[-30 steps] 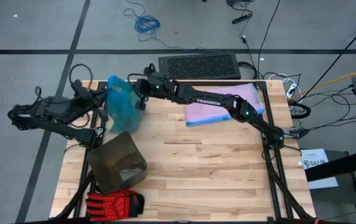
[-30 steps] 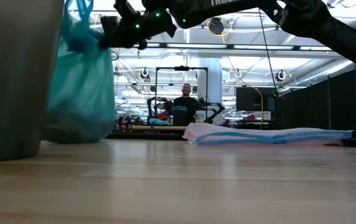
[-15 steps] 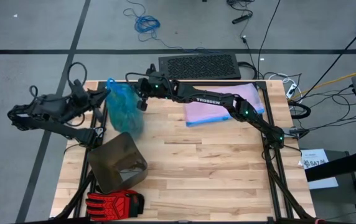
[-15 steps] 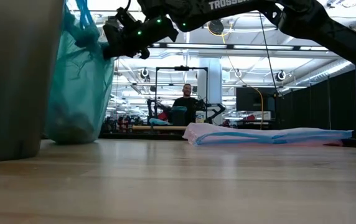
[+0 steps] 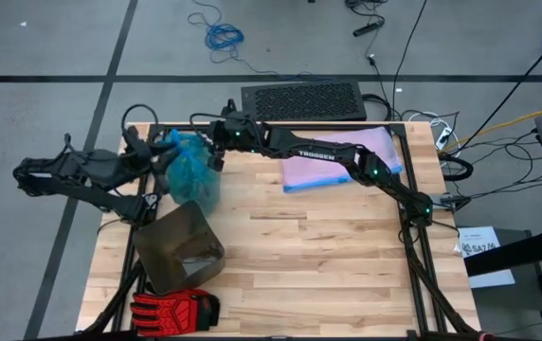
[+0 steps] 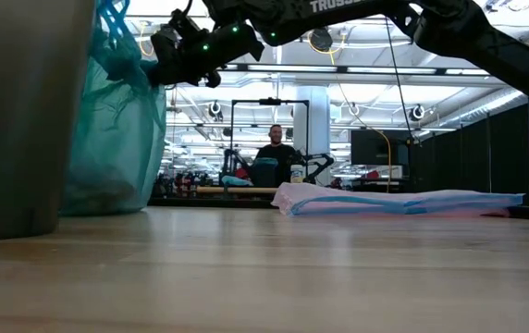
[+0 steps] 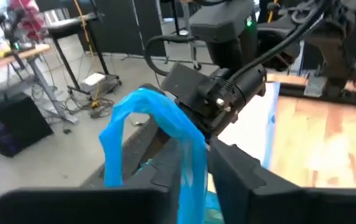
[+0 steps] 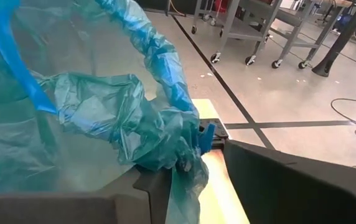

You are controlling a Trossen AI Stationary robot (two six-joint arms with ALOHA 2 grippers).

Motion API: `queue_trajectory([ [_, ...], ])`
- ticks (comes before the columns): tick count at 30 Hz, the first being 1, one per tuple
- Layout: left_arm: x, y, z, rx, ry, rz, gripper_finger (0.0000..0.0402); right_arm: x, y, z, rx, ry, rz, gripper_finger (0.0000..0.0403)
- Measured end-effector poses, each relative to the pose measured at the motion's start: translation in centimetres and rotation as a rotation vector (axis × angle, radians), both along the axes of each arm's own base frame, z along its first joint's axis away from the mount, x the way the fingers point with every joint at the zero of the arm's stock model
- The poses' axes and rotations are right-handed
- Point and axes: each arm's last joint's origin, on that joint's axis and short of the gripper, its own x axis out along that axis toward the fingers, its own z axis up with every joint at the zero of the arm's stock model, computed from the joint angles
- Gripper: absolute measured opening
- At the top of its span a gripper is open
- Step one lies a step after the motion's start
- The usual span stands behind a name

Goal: Place trash/remove bag and relplace
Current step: Remove the trash bag from the trash bin

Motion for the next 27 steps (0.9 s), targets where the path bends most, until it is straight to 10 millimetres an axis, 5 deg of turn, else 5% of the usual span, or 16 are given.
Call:
queue_trajectory([
  [11, 1.8, -0.2, -0.5, 0.247, 0.232, -0.013, 0.0198, -0.1, 0.0, -0.4, -0.009, 0.044, 0.006, 0.0142],
  [21, 2.4, -0.3, -3.9, 0.26, 0.613, -0.007, 0.02, -0.1, 0.0, -0.4, -0.015, 0.049, 0.008, 0.0142],
  [27, 2.5, -0.2, -4.7, 0.264, 0.694, 0.072, 0.018, -0.1, 0.0, -0.4, -0.015, 0.054, 0.008, 0.0141],
])
